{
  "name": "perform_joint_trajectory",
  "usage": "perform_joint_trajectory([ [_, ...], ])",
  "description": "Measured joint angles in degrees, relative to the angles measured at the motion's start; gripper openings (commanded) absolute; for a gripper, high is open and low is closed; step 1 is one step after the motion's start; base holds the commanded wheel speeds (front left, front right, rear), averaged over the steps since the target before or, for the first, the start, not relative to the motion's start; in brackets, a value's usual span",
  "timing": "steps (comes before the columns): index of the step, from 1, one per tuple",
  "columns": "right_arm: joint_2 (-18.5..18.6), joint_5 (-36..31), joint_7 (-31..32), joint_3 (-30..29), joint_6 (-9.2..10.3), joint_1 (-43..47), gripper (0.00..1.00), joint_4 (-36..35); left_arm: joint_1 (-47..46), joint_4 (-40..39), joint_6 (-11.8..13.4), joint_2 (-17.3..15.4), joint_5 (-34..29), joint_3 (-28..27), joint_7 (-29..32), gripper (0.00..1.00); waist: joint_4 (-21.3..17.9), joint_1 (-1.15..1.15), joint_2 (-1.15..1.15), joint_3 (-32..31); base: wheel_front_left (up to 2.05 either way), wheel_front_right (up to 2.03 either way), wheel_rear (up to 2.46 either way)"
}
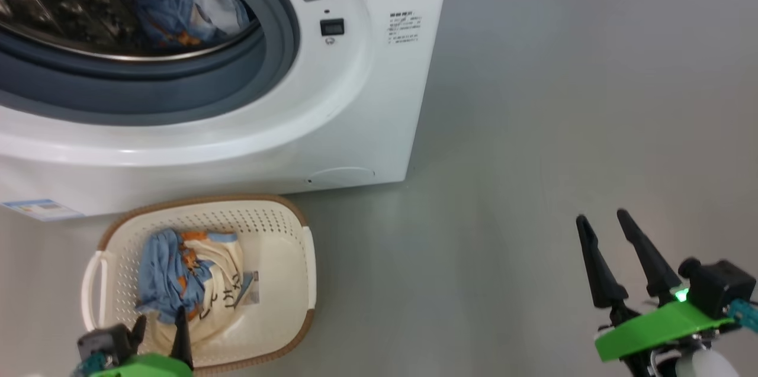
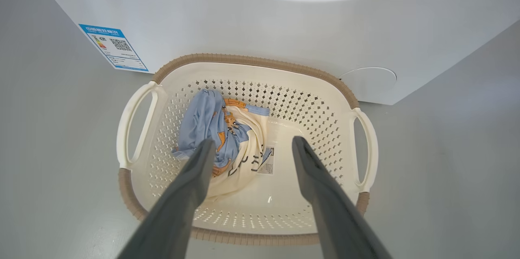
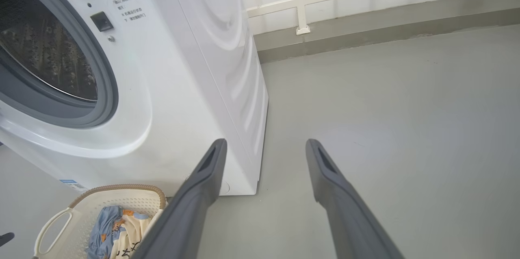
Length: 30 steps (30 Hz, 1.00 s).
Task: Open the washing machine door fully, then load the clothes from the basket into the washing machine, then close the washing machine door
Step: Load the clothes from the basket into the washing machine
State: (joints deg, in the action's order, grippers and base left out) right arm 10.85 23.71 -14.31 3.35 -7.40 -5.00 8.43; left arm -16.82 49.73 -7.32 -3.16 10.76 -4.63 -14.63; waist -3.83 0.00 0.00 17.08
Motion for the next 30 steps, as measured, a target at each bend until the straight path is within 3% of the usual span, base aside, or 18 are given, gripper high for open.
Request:
perform_joint_trajectory([
  [16,-0.4,-0.4,0.0,1.9,0.00,-7.1,1.00,-0.8,-17.7,19.7,0.0,-3.5,-0.1,6.3,0.0,1.00,-1.6,0.00,0.00,10.6,0.00,0.00,0.00],
  [30,-0.5,-0.9,0.0,3.0,0.00,-11.7,1.00,-2.2,-26.6,23.5,0.0,-6.0,0.1,8.9,2.8,1.00,-2.7,0.00,0.00,19.6,0.00,0.00,0.00],
])
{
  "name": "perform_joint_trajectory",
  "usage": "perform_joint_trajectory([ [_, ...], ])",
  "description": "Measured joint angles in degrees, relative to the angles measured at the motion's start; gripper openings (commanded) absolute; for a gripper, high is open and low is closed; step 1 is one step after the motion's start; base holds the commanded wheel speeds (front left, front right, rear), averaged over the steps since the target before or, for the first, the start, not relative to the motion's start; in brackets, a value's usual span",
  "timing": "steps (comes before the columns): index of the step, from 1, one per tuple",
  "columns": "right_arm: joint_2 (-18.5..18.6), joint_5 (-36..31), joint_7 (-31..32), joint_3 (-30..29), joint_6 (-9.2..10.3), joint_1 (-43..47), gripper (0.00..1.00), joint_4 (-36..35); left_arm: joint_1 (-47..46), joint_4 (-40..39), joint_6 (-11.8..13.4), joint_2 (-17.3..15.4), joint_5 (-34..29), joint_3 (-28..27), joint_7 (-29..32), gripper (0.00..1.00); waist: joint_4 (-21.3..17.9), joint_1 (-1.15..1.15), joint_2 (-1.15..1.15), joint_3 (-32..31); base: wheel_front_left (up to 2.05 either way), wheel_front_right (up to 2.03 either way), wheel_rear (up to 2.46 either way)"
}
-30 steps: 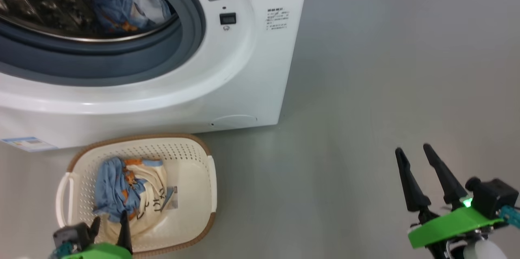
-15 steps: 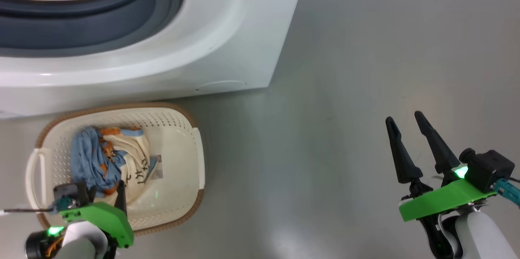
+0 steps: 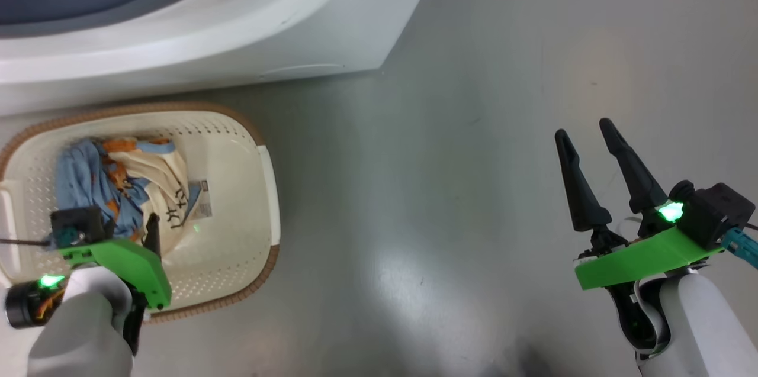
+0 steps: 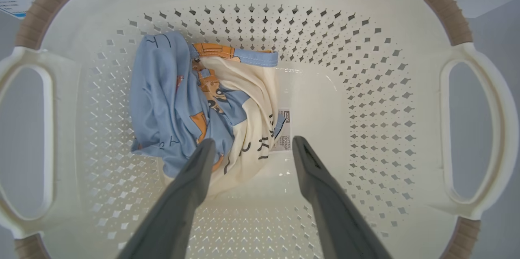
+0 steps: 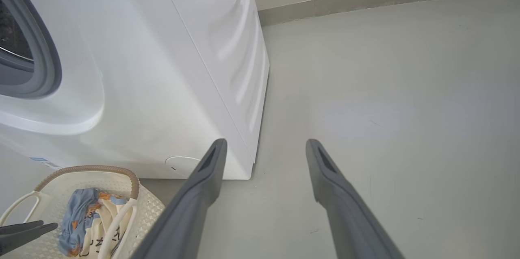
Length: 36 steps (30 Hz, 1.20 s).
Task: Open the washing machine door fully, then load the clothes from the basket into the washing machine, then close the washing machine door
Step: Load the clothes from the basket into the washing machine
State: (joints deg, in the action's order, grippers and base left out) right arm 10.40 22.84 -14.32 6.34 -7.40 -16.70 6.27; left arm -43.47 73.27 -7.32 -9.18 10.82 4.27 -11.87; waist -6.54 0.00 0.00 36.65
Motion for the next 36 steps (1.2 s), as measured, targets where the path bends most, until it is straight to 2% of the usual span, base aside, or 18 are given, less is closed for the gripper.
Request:
perform_joint_trajectory([
  [17,0.4,-1.1,0.0,1.0,0.00,-3.0,1.00,-2.1,-5.5,0.8,0.6,-1.7,1.5,1.1,3.8,1.00,-0.6,0.00,0.00,7.8,0.00,0.00,0.00],
  [26,0.5,-1.1,0.0,1.8,0.00,-3.3,1.00,-3.5,-7.8,0.8,2.9,-3.0,2.5,0.9,4.8,1.00,-1.2,0.00,0.00,11.0,0.00,0.00,0.00],
  [36,0.5,-1.2,-0.2,1.9,0.00,-3.3,1.00,-4.7,-9.2,0.8,4.2,-3.8,3.1,0.8,5.3,1.00,-1.7,0.00,0.00,13.2,0.00,0.00,0.00],
])
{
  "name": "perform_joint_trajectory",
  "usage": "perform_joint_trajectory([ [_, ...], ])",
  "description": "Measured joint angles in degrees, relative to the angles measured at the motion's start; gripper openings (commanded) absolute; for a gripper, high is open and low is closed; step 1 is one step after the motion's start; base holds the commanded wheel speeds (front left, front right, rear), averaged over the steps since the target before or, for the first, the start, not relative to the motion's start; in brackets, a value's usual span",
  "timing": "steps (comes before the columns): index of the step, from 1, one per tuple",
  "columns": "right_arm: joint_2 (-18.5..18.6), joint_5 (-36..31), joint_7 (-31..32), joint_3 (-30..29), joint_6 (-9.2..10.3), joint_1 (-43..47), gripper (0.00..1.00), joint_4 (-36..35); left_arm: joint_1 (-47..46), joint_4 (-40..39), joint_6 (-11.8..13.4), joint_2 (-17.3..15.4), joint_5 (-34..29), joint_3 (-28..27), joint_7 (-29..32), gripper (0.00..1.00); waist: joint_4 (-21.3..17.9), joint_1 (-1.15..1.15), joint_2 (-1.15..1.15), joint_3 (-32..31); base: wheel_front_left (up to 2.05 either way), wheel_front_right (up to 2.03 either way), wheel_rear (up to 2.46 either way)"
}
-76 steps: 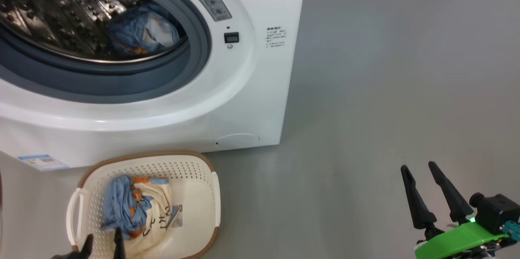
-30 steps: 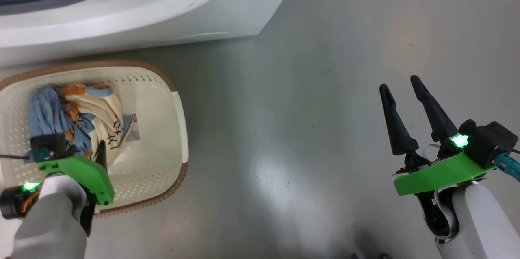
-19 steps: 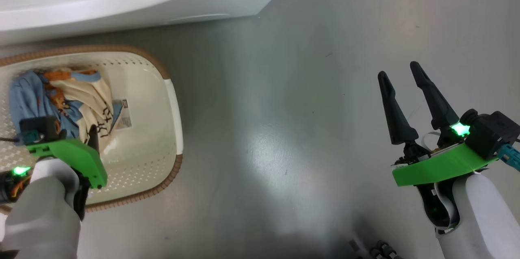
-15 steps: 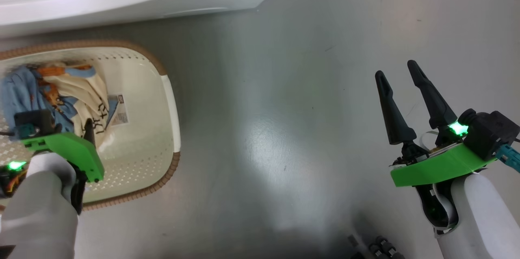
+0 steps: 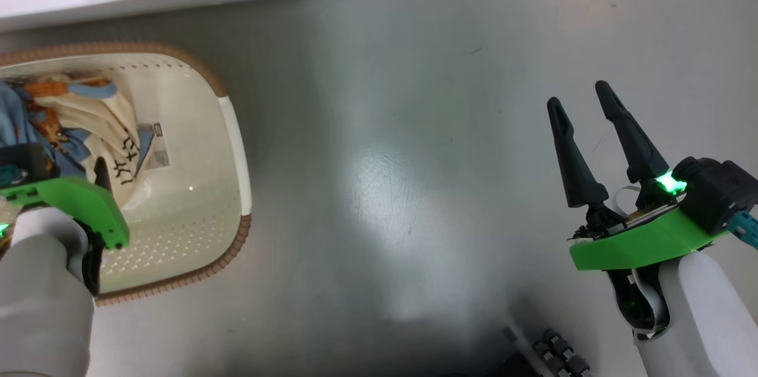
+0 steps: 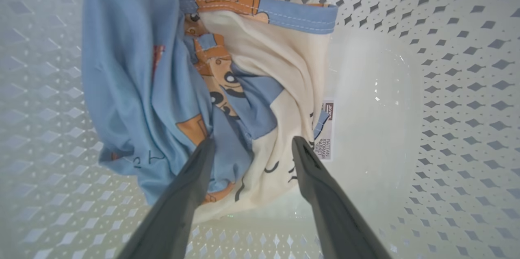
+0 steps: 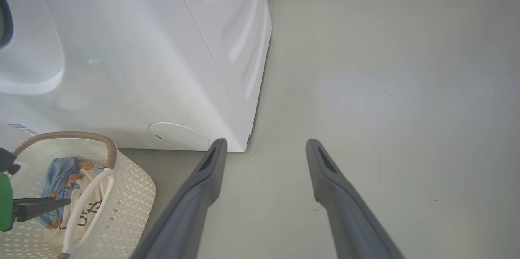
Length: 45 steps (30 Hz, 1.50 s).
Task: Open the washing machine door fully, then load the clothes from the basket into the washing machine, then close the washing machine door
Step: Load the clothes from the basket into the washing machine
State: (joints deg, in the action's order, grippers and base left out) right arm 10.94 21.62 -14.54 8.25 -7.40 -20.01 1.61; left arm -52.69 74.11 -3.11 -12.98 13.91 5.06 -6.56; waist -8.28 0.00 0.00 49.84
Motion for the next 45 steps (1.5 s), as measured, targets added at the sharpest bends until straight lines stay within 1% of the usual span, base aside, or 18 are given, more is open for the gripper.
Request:
perform_joint_trajectory([
  [8,0.0,-0.4,-0.2,0.3,0.00,0.0,1.00,-0.7,-0.8,0.0,0.6,-1.1,0.4,0.2,0.0,1.00,-0.4,0.00,0.00,1.4,0.00,0.00,0.00],
  [16,0.1,-0.4,-0.2,0.4,0.00,-0.3,1.00,-1.1,-2.1,0.0,0.9,-1.3,2.0,0.2,0.5,1.00,-0.9,0.00,0.00,2.3,0.00,0.00,0.00],
  [17,0.1,-0.4,-0.2,0.4,0.00,-0.3,1.00,-1.1,-2.1,0.0,0.9,-1.5,2.0,0.2,0.5,0.46,-1.0,0.00,0.00,2.3,0.00,0.00,0.00],
  [18,0.1,-0.4,-0.2,0.4,0.00,-0.3,1.00,-1.2,-2.1,0.0,0.8,-1.5,2.1,0.2,0.5,0.29,-1.1,0.00,0.00,2.3,0.00,0.00,0.00],
  [20,0.2,-0.4,-0.2,0.4,0.00,-0.3,1.00,-1.3,-2.1,0.0,0.8,-1.5,2.4,0.3,0.5,0.00,-1.2,0.00,0.00,2.3,0.00,0.00,0.00],
  [30,0.8,-0.4,-0.2,0.2,0.00,-0.3,1.00,-1.6,-2.8,0.0,0.1,-1.0,3.5,0.4,0.7,0.00,-0.5,0.00,0.00,1.6,0.00,0.00,0.00],
  [38,1.1,-0.4,-0.2,0.0,0.00,-0.3,1.00,-1.2,-2.7,0.1,-1.2,1.3,7.2,-1.7,-4.2,0.00,0.9,0.00,0.00,-0.7,0.00,0.00,0.00],
  [40,1.3,-0.4,-0.2,0.0,0.00,-0.3,1.00,-1.0,-2.6,0.1,-1.3,1.8,7.3,-1.5,-5.2,0.00,1.4,0.00,0.00,-1.7,0.00,0.00,0.00],
  [45,1.8,-0.4,-0.2,-0.3,0.00,-0.2,1.00,-0.4,-1.2,-0.2,-2.7,2.6,7.4,-1.3,-7.2,0.00,2.5,0.00,0.00,-4.4,0.00,0.00,0.00],
])
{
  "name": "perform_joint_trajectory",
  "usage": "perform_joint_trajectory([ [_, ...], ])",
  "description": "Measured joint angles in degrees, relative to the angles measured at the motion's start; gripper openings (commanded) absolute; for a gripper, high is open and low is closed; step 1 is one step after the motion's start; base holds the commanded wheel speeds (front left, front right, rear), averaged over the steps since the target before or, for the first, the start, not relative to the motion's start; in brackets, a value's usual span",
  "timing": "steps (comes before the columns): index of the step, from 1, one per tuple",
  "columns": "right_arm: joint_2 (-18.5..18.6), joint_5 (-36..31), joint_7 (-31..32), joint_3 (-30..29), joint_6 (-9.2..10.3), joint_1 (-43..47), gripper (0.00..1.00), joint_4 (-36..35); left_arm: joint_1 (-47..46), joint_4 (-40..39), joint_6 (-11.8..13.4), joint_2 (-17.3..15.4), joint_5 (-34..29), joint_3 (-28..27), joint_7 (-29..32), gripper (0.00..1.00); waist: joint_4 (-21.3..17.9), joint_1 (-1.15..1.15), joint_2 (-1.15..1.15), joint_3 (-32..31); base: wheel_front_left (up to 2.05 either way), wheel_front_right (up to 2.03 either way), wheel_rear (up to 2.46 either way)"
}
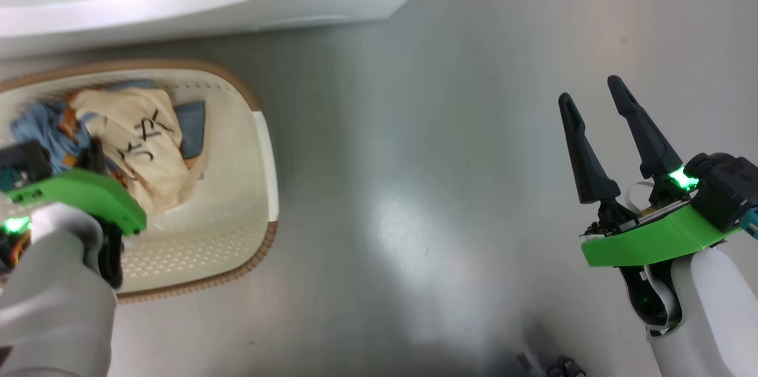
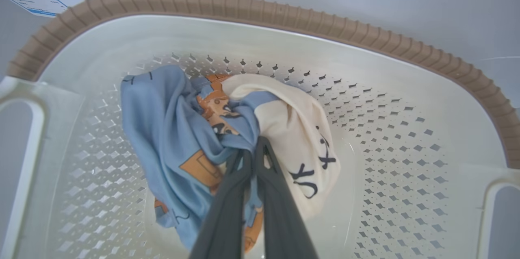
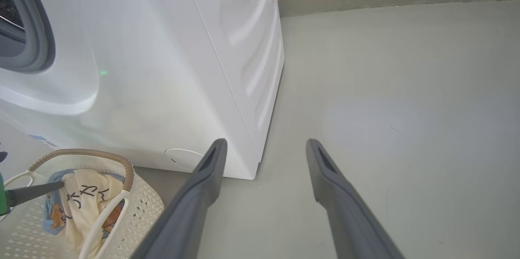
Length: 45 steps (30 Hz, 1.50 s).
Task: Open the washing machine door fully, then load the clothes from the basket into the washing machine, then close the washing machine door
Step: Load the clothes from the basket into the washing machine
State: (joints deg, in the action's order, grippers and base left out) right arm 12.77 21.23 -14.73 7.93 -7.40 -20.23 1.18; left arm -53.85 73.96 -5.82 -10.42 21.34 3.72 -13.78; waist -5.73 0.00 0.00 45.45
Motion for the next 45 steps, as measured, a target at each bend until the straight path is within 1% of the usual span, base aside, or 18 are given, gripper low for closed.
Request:
perform_joint_trajectory([
  [3,0.1,0.0,0.0,-0.1,0.00,0.2,1.00,0.6,2.3,-0.8,-0.5,0.0,0.0,0.5,-0.5,0.00,0.6,0.00,0.00,-2.0,0.00,0.00,0.00],
  [8,0.5,0.1,0.0,-0.7,0.00,1.0,1.00,2.0,7.3,-6.9,-0.6,0.1,-0.2,0.2,-0.5,0.00,1.4,0.00,0.00,-6.0,0.00,0.00,0.00],
  [11,0.6,0.6,0.0,-0.8,0.00,2.9,1.00,3.0,10.8,-10.3,-1.0,0.3,-0.9,-0.1,-0.5,0.00,1.8,0.00,0.00,-8.8,0.00,0.00,0.00],
  [18,1.2,0.8,0.0,-0.9,0.00,7.4,1.00,4.8,18.8,-17.3,-1.1,1.8,-2.7,-1.5,-0.5,0.00,2.6,0.00,0.00,-16.1,0.00,0.00,0.00],
  [23,1.5,1.4,0.0,-1.0,0.00,11.0,1.00,5.8,24.0,-22.7,-1.5,2.0,-4.6,-2.1,-0.5,0.00,3.2,0.00,0.00,-21.4,0.00,0.00,0.00],
  [31,1.9,2.2,0.0,-1.7,0.00,14.8,1.00,6.6,30.9,-31.2,-1.5,2.0,-5.6,-3.6,-0.5,0.00,4.3,0.00,0.00,-28.7,0.00,0.00,0.00],
  [38,2.0,2.5,0.0,-3.2,0.00,17.9,1.00,6.9,38.0,-40.4,-1.5,2.0,-5.6,-3.9,-0.5,0.00,5.1,0.00,0.00,-33.5,0.00,0.00,0.00],
  [45,1.8,2.6,0.0,-4.7,0.00,22.1,1.00,7.0,47.7,-51.7,-1.5,2.1,-5.6,-4.8,-0.5,0.00,5.6,0.00,0.00,-37.6,0.00,0.00,0.00],
])
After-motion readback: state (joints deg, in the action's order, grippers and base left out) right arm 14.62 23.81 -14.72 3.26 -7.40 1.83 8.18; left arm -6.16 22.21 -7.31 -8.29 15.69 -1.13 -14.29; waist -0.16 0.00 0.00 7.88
